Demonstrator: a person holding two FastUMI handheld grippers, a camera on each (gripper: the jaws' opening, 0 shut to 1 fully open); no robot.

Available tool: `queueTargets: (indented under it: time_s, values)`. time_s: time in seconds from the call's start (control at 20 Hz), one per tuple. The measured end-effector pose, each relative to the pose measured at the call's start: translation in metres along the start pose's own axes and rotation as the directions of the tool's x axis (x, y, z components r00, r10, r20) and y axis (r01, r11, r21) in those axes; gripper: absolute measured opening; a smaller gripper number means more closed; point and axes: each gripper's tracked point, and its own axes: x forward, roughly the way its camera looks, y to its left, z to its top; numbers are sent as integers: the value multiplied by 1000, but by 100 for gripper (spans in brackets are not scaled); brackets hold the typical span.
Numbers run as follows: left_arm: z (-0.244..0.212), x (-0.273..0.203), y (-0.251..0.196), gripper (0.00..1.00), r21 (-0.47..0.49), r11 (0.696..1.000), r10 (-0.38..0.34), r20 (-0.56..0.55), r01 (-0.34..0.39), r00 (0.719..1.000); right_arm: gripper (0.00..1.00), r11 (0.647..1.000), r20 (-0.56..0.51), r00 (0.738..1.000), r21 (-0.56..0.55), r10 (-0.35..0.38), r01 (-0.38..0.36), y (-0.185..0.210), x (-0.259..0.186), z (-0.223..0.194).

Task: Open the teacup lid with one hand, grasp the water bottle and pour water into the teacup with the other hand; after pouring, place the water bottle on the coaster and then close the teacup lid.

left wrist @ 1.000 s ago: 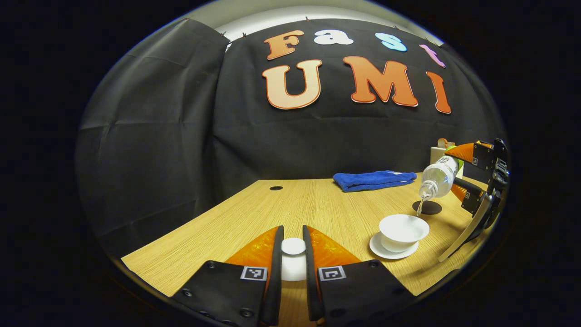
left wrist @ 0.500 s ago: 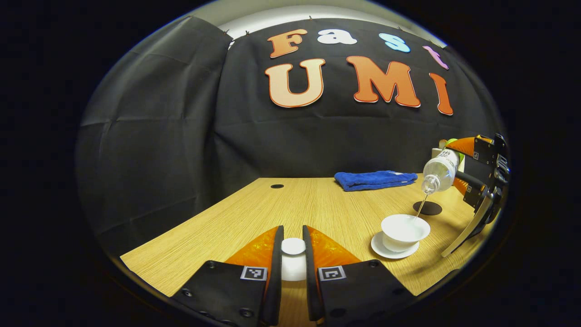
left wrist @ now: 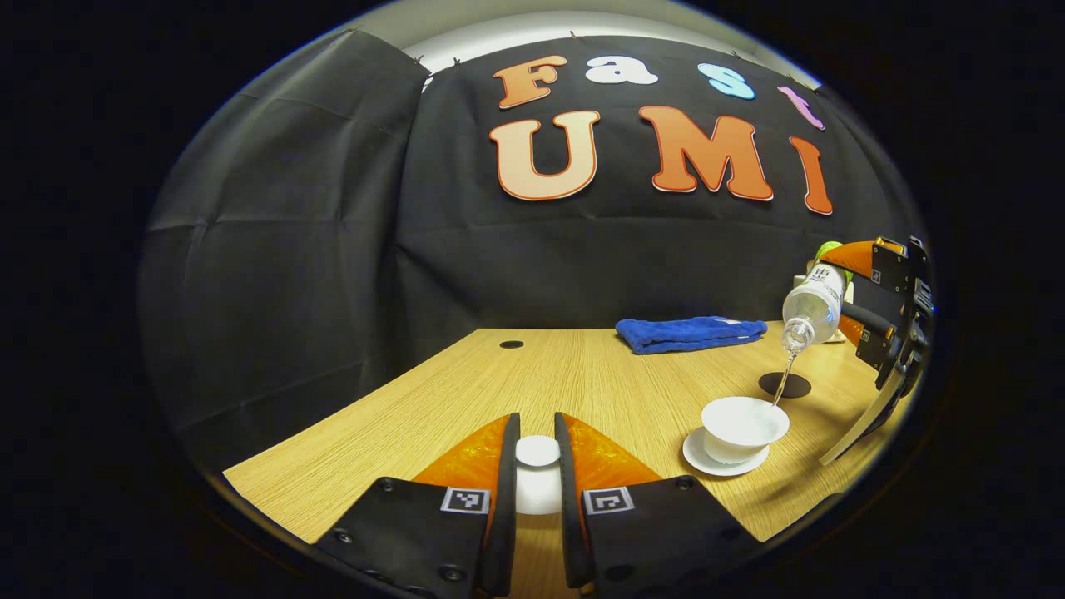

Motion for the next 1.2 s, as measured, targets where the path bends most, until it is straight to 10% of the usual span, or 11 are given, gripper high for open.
queueTargets:
  time_s: [1.2]
  values:
    - [4,-12,32,27,35,999,37,-1,-37,999,63,971,78,988,-192,-130,143,-40,6,7]
